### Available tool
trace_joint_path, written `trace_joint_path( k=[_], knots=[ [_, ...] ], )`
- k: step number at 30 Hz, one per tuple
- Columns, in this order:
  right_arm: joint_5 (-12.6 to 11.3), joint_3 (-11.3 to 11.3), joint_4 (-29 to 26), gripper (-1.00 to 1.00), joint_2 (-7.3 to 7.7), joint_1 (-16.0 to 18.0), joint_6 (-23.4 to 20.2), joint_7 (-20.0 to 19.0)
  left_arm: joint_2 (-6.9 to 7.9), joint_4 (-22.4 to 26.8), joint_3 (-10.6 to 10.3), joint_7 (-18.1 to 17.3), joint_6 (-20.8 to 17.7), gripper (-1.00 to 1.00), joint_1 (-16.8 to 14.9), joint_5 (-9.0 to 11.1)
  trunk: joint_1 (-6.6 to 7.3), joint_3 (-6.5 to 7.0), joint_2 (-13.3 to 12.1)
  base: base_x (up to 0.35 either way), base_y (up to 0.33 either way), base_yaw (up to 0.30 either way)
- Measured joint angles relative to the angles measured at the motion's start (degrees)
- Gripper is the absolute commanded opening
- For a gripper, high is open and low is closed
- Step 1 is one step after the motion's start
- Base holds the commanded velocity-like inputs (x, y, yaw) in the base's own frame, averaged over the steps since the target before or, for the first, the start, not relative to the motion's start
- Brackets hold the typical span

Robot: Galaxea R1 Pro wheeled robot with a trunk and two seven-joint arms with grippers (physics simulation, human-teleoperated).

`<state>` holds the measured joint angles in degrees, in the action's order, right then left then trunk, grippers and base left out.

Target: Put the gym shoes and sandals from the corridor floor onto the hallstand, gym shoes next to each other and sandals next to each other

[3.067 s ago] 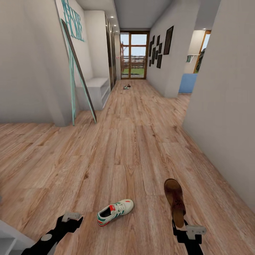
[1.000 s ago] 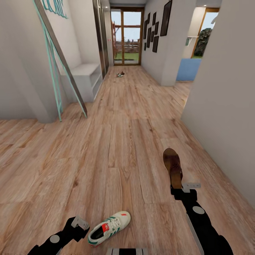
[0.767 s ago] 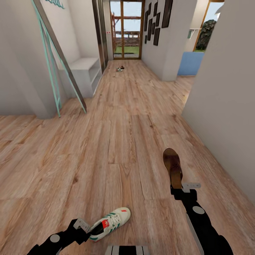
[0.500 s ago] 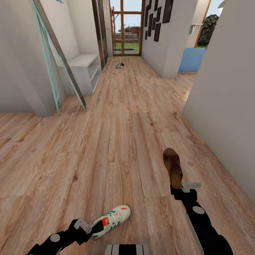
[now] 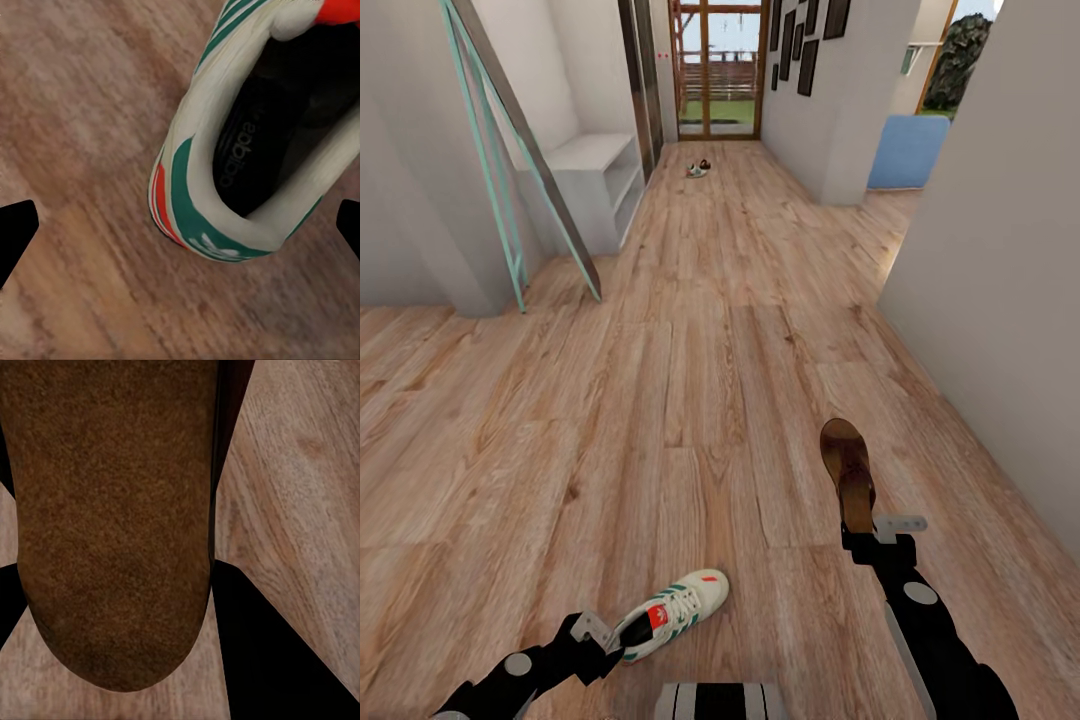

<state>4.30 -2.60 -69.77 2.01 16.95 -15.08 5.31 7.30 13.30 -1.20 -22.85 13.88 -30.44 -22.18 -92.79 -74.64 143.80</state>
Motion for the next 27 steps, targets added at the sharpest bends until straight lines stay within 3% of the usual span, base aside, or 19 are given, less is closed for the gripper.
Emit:
trace_joint_path(
  k=[2, 4, 8, 15, 20, 27],
  knots=[
    [0.00, 0.00, -0.01, -1.00, 0.00, 0.00, 0.00, 0.00, -0.04, 0.01, -0.17, 0.01, -0.03, 1.00, -0.01, -0.55, 0.00, -0.02, 0.00, 0.000, 0.000, 0.000],
    [0.00, 0.00, -0.07, -1.00, 0.00, 0.00, 0.00, 0.00, -0.10, 0.24, -0.58, 0.05, -0.20, 1.00, -0.09, -3.00, 0.00, -0.10, 0.00, 0.000, 0.000, 0.000],
    [-0.02, 0.00, -0.16, -1.00, 0.00, 0.00, 0.00, 0.00, -0.08, 1.36, -0.70, 0.03, -0.28, 1.00, -0.12, -4.15, -0.08, -1.06, 0.04, 0.000, 0.000, 0.000],
    [-0.02, -0.07, -0.34, -1.00, 0.00, 0.00, 0.00, 0.00, -0.10, 4.18, -0.76, 0.01, -2.33, 1.00, -0.13, -4.46, -0.26, -3.22, 0.13, 0.000, 0.000, 0.000],
    [0.00, -0.09, -0.43, -1.00, 0.00, 0.00, 0.00, 0.00, -0.07, 8.22, -1.09, -0.32, -6.84, 1.00, -0.12, -4.58, -0.26, -3.31, 0.13, 0.000, 0.000, 0.000],
    [-0.01, -0.09, -0.45, -1.00, 0.00, 0.00, -0.05, 0.00, -0.19, 8.86, -1.21, -0.97, -7.37, 1.00, -0.13, -4.56, -0.34, -3.98, 0.17, 0.000, 0.000, 0.000]
  ],
)
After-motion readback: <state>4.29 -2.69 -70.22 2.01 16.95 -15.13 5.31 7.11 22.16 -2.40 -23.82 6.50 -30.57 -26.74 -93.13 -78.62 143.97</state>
